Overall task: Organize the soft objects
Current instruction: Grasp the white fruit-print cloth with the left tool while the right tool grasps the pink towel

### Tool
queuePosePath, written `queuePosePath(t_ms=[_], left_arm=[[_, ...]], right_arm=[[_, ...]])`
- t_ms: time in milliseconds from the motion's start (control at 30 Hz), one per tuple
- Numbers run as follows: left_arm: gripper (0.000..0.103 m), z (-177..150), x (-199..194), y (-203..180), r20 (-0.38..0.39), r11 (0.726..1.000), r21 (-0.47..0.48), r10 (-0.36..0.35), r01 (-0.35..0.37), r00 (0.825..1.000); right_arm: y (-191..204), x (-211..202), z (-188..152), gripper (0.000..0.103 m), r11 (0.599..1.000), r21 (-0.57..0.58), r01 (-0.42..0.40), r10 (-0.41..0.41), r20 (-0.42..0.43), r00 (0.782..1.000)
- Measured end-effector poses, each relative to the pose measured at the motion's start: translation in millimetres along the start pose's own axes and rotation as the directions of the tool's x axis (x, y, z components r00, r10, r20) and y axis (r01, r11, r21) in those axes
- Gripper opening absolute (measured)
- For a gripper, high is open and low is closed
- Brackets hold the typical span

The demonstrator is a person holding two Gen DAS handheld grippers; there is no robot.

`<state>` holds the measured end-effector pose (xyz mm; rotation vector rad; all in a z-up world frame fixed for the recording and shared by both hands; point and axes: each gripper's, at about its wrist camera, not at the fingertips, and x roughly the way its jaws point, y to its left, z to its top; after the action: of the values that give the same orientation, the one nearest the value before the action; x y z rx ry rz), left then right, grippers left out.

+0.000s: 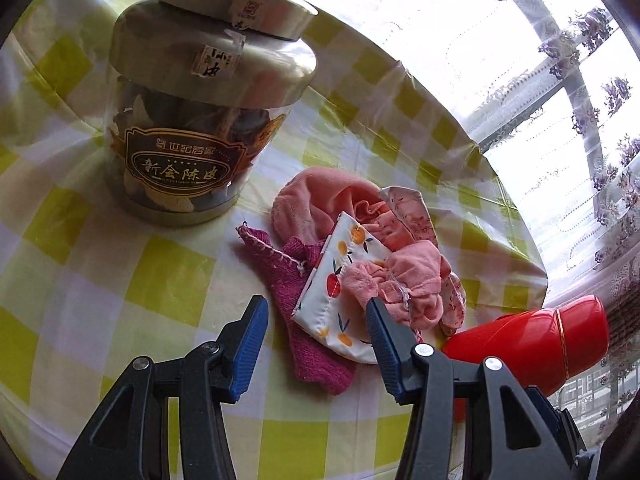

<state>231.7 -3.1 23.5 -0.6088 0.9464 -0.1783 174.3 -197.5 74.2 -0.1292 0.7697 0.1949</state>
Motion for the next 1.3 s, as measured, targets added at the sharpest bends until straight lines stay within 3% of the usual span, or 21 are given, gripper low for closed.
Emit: queuePosePath(t_ms=[433, 633, 800, 1000, 1300], left_arm=[[0.050, 5, 24, 29, -0.049, 0.976, -0.144, -0.174, 0.165, 0.984], [0.048, 4, 38, 34, -0.080, 0.968, -0.172, -0.198, 0.182, 0.977], [0.039, 3, 46, 32, -0.096, 0.966, -0.171, -0.214, 0.196, 0.972], [0.039, 3, 51, 24, -0.110, 0.963, -0.158, -0.235, 0.216, 0.966], [0.039, 1, 63, 19, -0.134, 0.968, -0.143, -0.224, 0.204, 0.965]], right_arm=[[21, 85, 12, 0.082, 0.995, -0.069, 0.076, -0.079, -0.045, 0.996], [15, 104, 11, 0.080, 0.995, -0.051, 0.084, -0.087, -0.064, 0.994], [11, 116, 8, 0.058, 0.997, -0.040, 0.064, -0.067, -0.080, 0.995], [-2, 120, 5, 0.037, 0.999, 0.034, 0.019, -0.016, -0.079, 0.997], [-18, 124, -2, 0.027, 0.991, 0.125, -0.046, 0.057, -0.080, 0.995]])
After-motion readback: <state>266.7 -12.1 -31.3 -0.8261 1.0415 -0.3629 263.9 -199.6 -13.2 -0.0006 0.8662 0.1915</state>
